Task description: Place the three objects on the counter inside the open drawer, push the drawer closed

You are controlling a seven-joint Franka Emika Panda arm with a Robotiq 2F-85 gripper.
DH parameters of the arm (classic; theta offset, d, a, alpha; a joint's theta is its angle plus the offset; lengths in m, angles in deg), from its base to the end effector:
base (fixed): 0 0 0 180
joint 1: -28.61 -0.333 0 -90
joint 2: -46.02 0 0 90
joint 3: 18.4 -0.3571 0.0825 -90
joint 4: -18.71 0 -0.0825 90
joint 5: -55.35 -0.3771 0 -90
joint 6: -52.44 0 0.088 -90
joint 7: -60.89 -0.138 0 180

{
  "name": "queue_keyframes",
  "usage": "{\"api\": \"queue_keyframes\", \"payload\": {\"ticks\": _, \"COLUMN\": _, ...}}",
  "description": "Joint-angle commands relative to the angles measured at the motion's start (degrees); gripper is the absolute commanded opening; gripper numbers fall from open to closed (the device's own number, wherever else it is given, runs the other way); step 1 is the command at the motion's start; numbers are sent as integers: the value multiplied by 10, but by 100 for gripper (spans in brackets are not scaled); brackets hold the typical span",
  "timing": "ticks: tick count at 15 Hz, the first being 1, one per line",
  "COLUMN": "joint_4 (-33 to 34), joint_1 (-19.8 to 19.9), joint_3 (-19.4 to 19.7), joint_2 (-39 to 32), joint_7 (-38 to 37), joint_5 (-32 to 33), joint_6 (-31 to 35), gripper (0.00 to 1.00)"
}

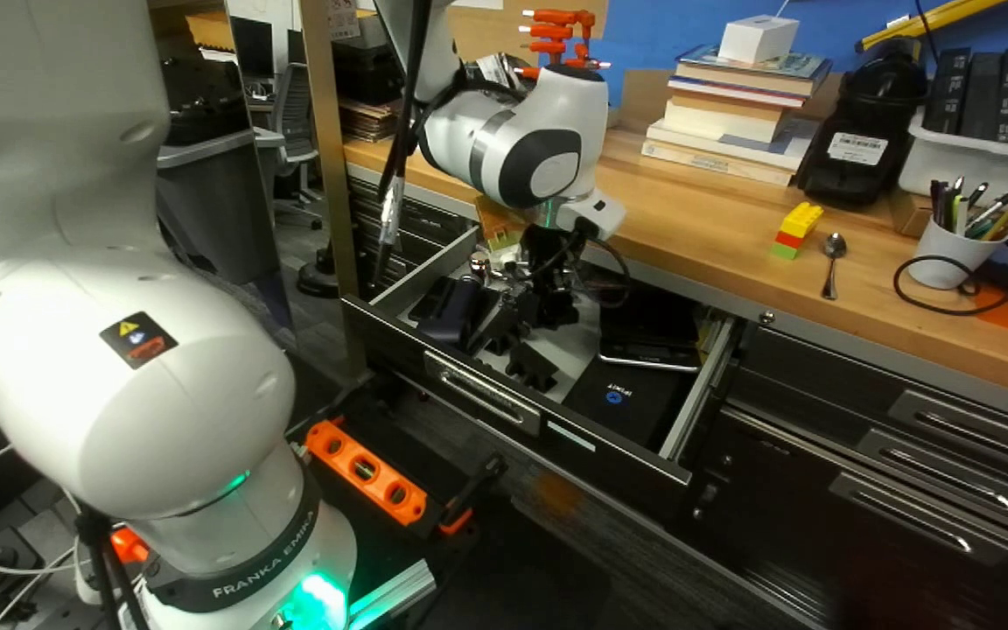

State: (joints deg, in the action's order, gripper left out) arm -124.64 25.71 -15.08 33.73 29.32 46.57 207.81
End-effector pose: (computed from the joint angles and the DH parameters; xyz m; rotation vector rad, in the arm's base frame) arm 0.4744 -0.0077 0.2166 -2.9074 1.0555 0.0265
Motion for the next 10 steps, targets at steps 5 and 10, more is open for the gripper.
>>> {"api": "queue_keyframes", "payload": {"ticks": 5, "joint_4": -11, "joint_1": -18, "joint_3": 39, "joint_2": -26, "joint_7": -64, "joint_5": 10, "joint_6": 107, "gripper": 27}}
{"api": "queue_keyframes", "payload": {"ticks": 10, "joint_4": -16, "joint_1": -53, "joint_3": 84, "joint_2": -41, "joint_7": -105, "joint_5": 43, "joint_6": 100, "gripper": 79}}
